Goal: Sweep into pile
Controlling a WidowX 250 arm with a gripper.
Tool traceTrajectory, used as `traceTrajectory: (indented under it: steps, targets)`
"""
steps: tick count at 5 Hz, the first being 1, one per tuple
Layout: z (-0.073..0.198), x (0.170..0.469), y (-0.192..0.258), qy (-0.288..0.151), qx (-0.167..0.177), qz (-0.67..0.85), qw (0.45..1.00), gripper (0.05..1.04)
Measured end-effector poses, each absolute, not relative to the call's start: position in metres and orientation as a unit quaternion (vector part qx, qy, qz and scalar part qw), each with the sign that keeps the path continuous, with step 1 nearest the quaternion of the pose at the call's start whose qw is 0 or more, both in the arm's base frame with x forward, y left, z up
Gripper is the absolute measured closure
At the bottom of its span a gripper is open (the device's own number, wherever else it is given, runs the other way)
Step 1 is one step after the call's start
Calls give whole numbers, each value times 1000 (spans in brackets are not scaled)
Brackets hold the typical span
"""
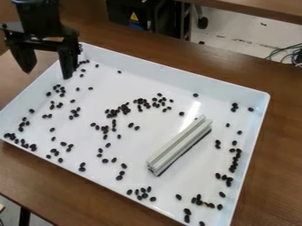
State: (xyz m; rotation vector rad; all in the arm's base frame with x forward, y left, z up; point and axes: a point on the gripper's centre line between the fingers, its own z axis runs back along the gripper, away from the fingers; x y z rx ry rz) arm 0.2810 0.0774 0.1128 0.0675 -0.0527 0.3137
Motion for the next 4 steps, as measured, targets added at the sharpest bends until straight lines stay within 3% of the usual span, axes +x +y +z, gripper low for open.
traceTrajectory:
  steps: [2,4]
  targets:
    - [94,270,52,12,33,98,995,83]
    - [88,262,-25,-1,11,-52,999,83]
